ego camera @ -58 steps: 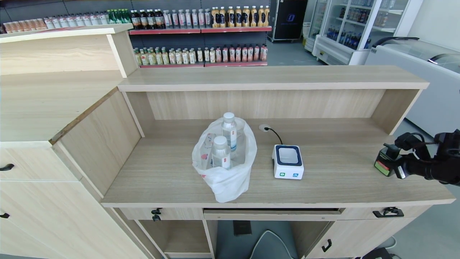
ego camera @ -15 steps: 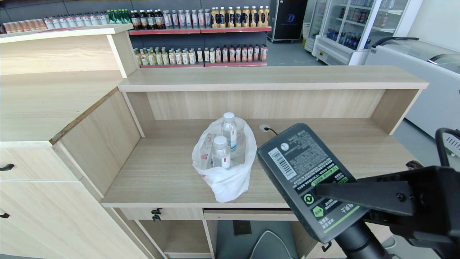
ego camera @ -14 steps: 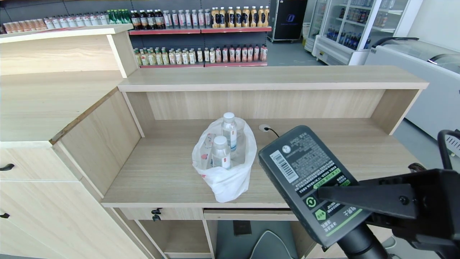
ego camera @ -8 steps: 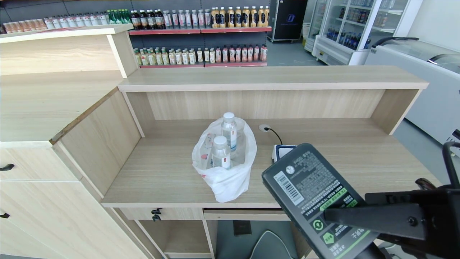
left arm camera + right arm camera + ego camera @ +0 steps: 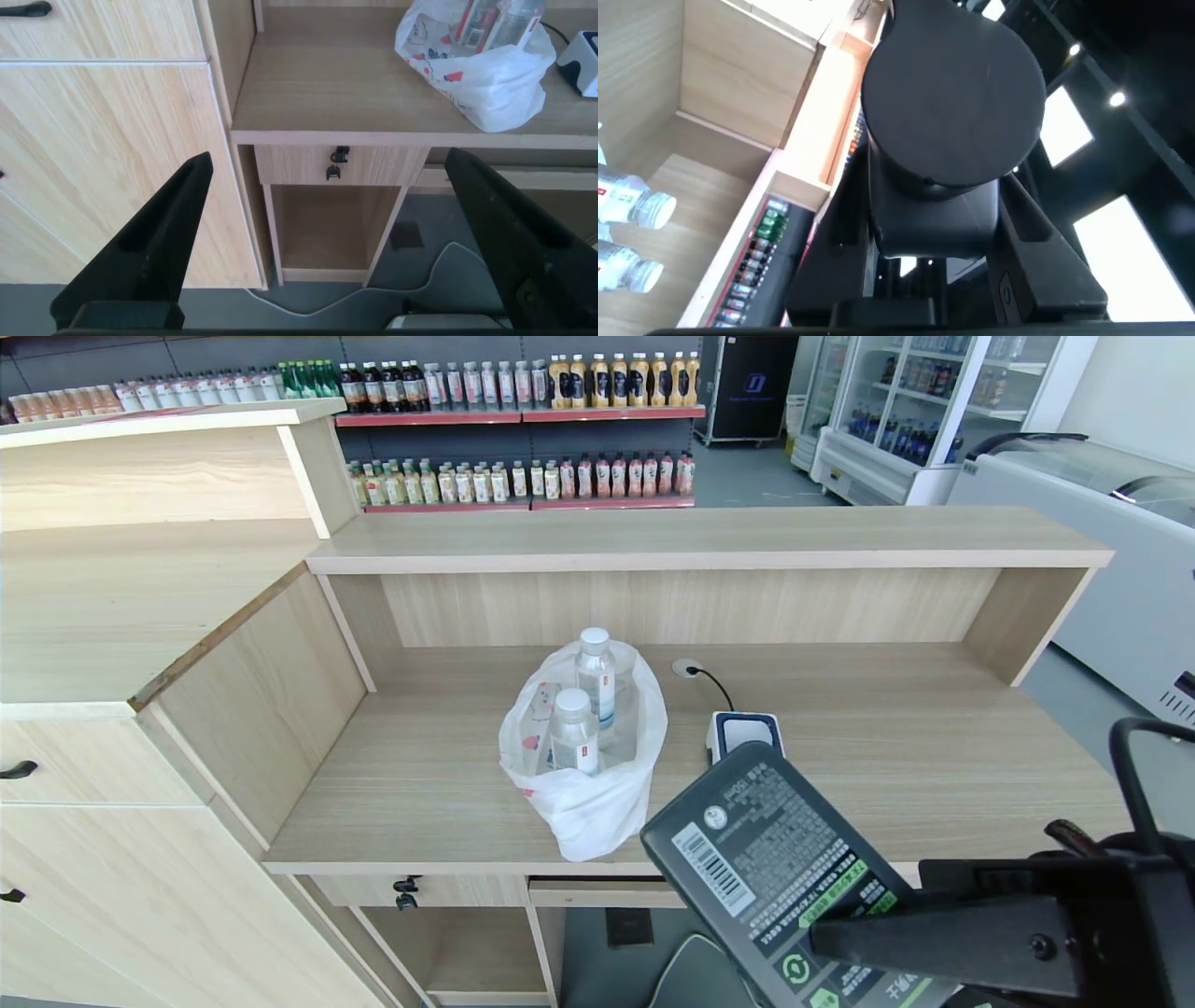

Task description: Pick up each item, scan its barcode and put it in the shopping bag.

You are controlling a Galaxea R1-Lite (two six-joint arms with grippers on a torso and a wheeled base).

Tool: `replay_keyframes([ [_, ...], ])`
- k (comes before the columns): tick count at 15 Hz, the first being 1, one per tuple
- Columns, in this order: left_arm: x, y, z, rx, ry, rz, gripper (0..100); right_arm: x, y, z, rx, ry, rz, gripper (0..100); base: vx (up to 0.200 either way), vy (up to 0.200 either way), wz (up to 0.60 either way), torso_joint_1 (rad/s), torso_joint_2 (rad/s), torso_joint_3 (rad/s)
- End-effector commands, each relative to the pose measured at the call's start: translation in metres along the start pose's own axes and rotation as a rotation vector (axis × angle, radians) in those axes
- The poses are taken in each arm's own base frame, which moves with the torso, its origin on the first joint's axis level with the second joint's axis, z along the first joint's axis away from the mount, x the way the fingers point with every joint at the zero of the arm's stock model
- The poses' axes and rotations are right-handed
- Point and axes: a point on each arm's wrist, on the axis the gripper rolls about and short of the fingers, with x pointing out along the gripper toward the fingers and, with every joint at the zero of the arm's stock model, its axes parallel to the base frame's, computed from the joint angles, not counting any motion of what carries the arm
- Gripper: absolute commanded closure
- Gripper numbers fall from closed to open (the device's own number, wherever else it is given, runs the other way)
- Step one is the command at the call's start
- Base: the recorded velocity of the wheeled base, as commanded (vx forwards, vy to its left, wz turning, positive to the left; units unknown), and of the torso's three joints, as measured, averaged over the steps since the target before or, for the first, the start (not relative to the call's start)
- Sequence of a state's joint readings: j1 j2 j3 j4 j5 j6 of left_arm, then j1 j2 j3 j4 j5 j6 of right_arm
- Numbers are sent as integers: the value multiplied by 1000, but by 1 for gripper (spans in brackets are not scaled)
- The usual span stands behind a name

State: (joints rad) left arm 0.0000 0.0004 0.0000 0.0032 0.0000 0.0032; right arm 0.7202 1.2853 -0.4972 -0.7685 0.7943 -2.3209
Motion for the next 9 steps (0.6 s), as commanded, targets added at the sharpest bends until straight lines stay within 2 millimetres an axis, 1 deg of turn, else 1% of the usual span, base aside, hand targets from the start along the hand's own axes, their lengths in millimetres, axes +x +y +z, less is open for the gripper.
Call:
replay_keyframes([
  [1,0,0,0,0,-1,0,0,3,0,2,4,-14,-7,100,0,0,0,0,0,0],
  [9,0,0,0,0,-1,0,0,4,-2,3,3,-23,-16,100,0,0,0,0,0,0],
])
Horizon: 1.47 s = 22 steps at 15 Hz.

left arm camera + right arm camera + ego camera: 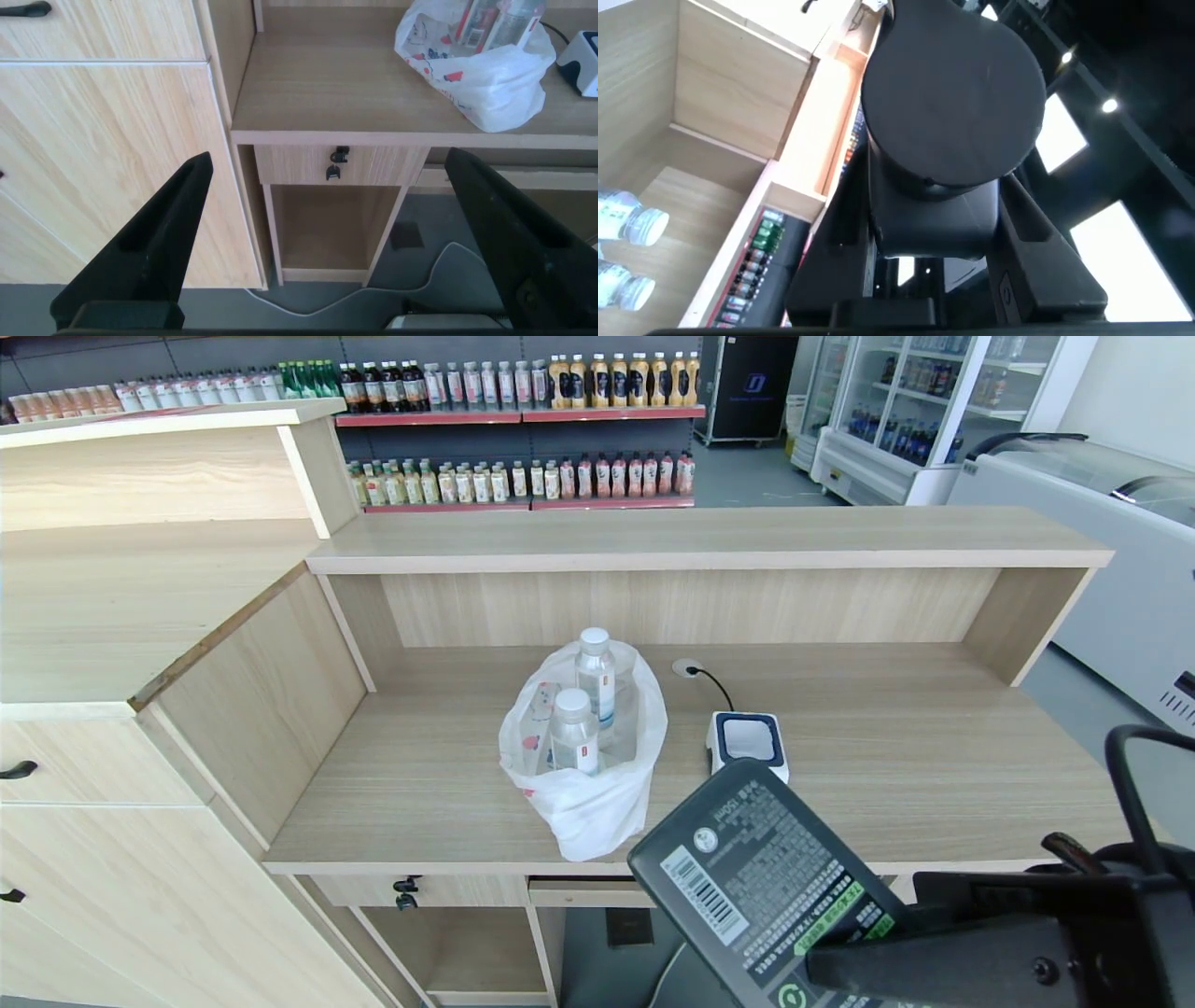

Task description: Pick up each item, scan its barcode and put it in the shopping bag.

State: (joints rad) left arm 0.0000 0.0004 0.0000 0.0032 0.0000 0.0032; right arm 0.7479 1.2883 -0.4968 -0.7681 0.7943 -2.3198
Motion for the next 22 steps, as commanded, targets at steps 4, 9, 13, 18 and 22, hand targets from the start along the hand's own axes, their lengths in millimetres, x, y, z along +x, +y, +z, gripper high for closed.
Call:
replay_keyframes([
  [4,0,0,0,0,-1,0,0,-32,16,-36,258,250,136,100,0,0,0,0,0,0],
  [9,0,0,0,0,-1,0,0,-131,31,-35,1001,1203,290,100,0,0,0,0,0,0],
  [13,0,0,0,0,-1,0,0,-149,21,-13,1222,1383,232,100,0,0,0,0,0,0],
  [18,0,0,0,1,-1,0,0,-149,23,-20,1362,1396,105,100,0,0,360,1,0,3],
  [22,0,0,0,0,-1,0,0,-157,54,-60,1551,1614,-79,100,0,0,600,13,5,4],
])
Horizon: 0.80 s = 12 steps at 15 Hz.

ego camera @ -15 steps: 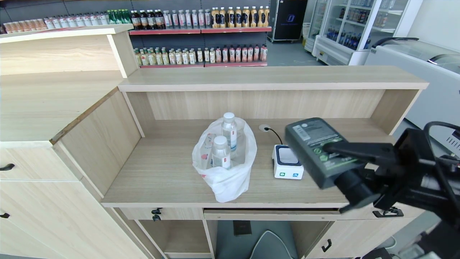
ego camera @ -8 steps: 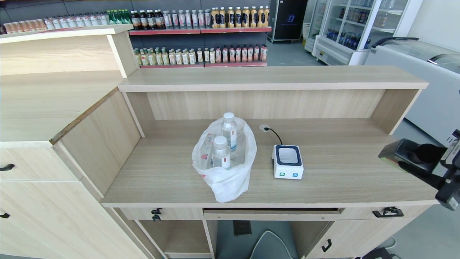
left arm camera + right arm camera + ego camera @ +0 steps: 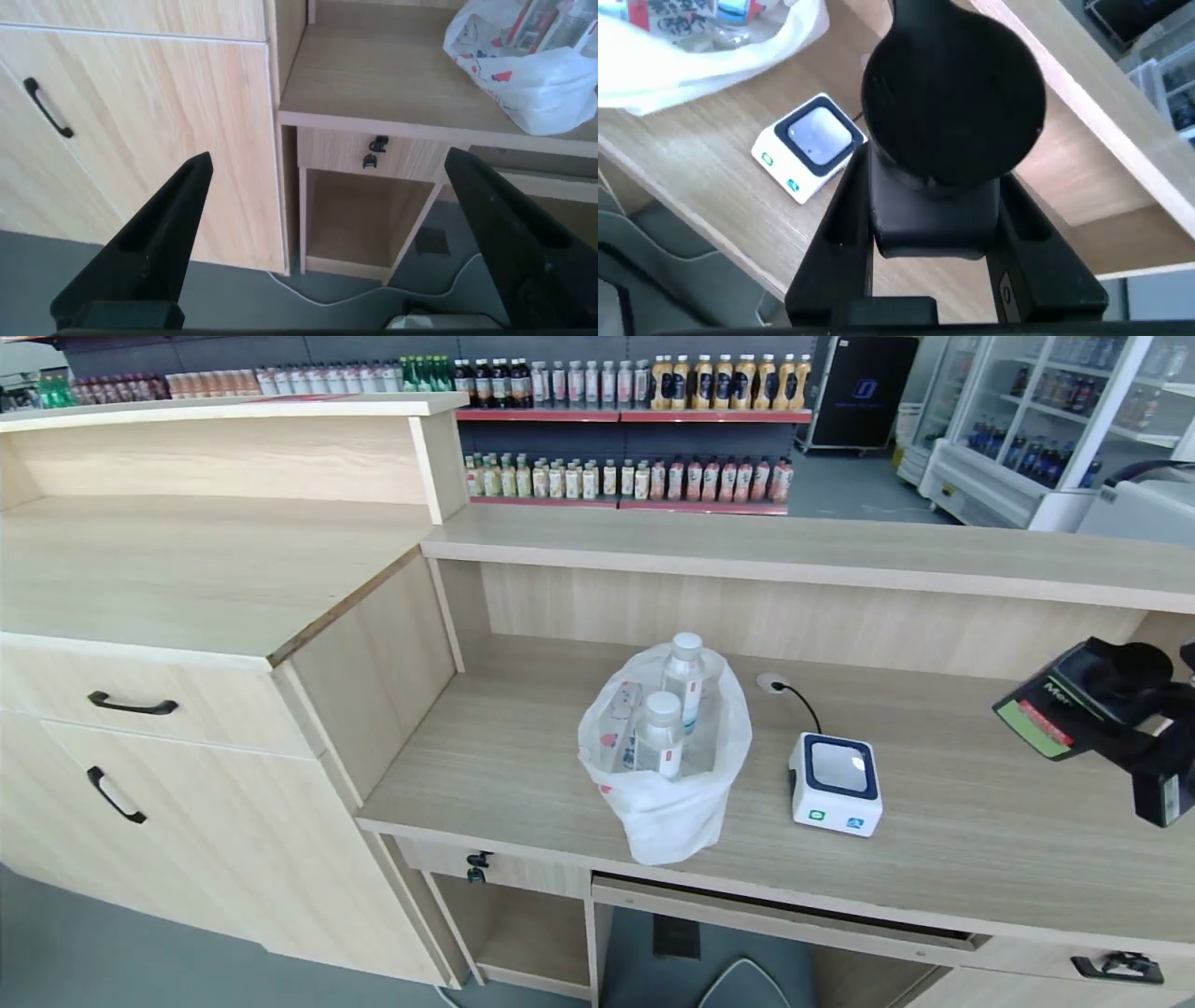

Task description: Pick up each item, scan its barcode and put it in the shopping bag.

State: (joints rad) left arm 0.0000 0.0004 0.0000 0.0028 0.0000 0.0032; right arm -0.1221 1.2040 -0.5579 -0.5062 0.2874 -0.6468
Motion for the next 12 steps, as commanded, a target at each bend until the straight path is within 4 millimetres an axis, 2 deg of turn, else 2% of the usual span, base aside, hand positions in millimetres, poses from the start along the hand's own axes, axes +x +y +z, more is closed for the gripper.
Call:
replay_keyframes([
  [1,0,0,0,0,0,0,0,42,-10,-7,201,77,5,100,0,0,0,0,0,0],
  [3,0,0,0,0,0,0,0,78,-10,-15,509,101,76,100,0,0,0,0,0,0],
  [5,0,0,0,0,0,0,0,101,-15,-18,835,106,139,100,0,0,0,0,0,0],
  [6,0,0,0,0,0,0,0,109,-16,-21,931,125,138,100,0,0,0,0,0,0],
  [9,0,0,0,0,0,0,0,127,-9,-37,1027,194,205,100,0,0,0,0,0,0],
  [12,0,0,0,0,0,0,0,145,-9,-53,1045,232,232,100,0,0,0,0,0,0],
])
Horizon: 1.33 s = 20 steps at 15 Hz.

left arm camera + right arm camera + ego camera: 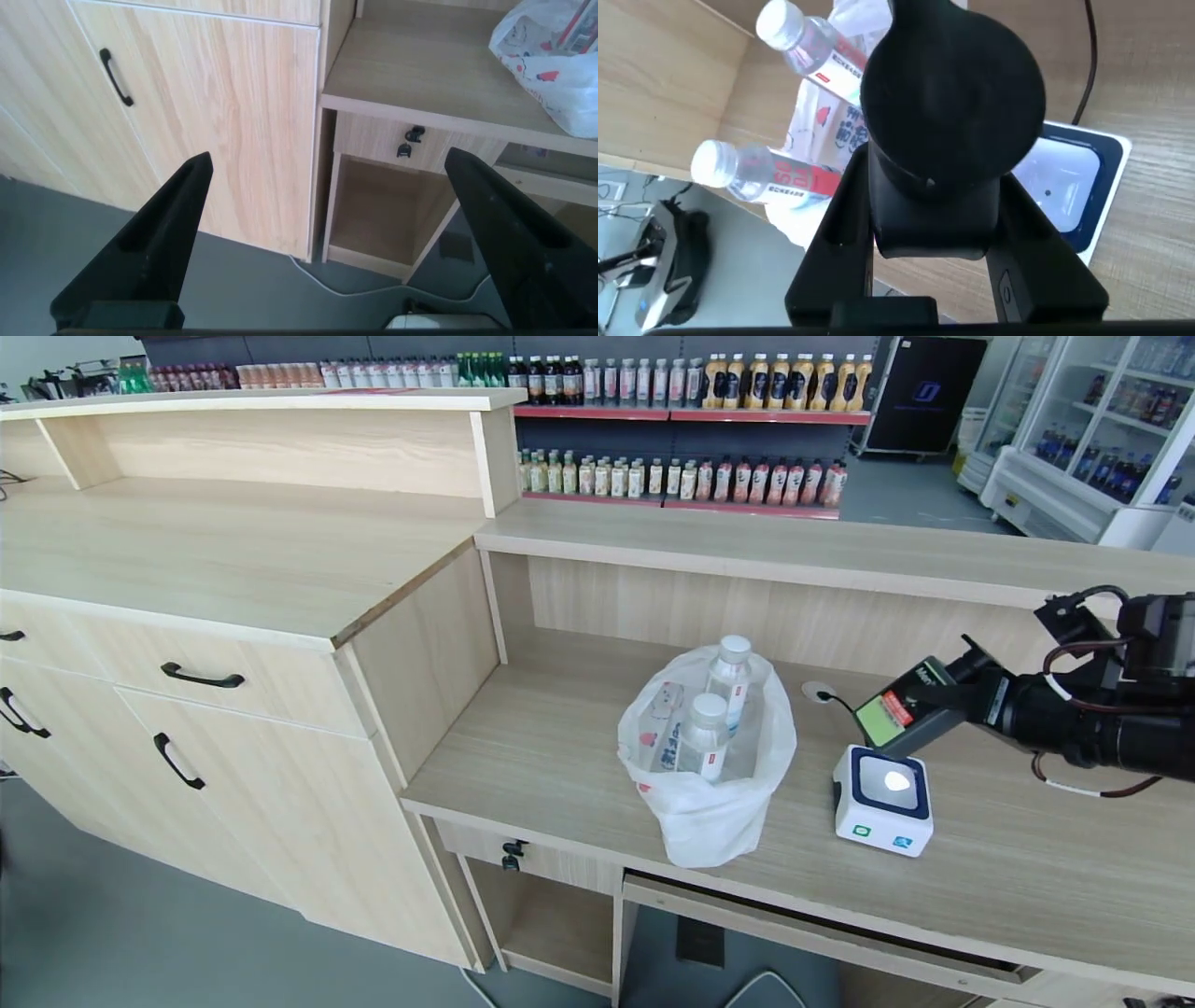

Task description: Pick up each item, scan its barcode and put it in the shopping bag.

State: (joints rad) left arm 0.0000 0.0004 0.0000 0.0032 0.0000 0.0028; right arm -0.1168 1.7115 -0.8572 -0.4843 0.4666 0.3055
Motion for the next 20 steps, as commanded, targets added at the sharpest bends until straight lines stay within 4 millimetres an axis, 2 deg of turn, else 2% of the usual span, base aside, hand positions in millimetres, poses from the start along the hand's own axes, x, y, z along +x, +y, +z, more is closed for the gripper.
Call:
replay_keyframes([
  [1,0,0,0,0,-1,0,0,19,-14,-8,25,47,-15,100,0,0,0,0,0,0],
  [8,0,0,0,0,-1,0,0,45,-30,-13,67,121,-47,100,0,0,0,0,0,0],
  [13,0,0,0,0,-1,0,0,64,-42,-19,-9,140,-60,100,0,0,0,0,0,0],
  [20,0,0,0,0,-1,0,0,68,-41,-21,-9,149,-53,100,0,0,0,0,0,0],
])
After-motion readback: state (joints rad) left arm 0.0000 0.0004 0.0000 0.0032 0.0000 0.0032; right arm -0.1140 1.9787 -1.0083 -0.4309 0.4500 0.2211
